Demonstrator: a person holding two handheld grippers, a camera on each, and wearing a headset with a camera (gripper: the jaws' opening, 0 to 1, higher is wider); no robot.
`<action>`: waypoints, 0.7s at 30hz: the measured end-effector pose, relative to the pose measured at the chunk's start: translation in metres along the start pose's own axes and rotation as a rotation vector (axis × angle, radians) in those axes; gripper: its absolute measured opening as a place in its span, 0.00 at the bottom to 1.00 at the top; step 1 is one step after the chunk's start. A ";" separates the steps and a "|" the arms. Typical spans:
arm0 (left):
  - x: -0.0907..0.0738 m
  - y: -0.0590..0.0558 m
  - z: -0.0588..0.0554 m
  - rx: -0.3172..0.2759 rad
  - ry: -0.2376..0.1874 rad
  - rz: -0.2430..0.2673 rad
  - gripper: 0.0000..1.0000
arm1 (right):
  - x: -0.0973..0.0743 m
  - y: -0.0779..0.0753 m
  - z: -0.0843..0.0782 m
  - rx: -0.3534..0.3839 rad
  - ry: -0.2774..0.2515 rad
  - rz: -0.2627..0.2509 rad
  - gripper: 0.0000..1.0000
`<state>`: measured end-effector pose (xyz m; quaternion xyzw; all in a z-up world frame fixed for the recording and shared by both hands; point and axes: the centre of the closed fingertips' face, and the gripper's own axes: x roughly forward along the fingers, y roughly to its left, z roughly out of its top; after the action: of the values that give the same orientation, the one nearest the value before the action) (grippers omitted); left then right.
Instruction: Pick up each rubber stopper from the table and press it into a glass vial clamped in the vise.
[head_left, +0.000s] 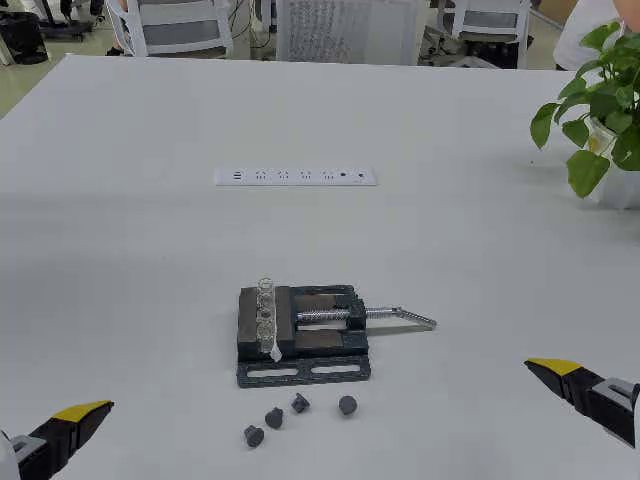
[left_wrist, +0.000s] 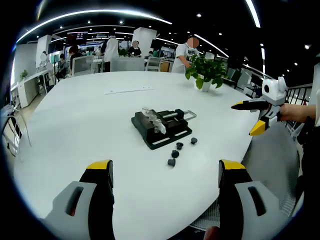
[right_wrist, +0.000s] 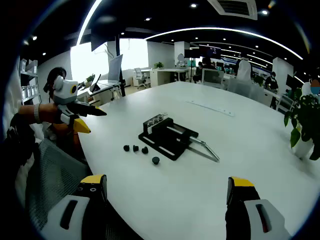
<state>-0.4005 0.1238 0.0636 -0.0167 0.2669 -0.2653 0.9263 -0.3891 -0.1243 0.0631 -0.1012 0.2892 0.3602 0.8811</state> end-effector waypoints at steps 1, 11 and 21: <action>0.000 -0.001 0.000 -0.006 -0.002 -0.003 0.86 | 0.000 0.000 0.000 -0.002 0.001 0.001 0.99; 0.003 0.001 0.005 0.012 -0.015 -0.006 0.85 | 0.004 0.000 -0.003 -0.001 0.018 -0.003 0.99; 0.003 0.000 0.004 0.068 -0.009 -0.010 0.84 | 0.008 -0.001 -0.003 -0.013 0.024 0.011 0.99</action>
<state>-0.3963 0.1214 0.0657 0.0125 0.2535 -0.2787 0.9262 -0.3856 -0.1214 0.0557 -0.1097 0.2980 0.3656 0.8749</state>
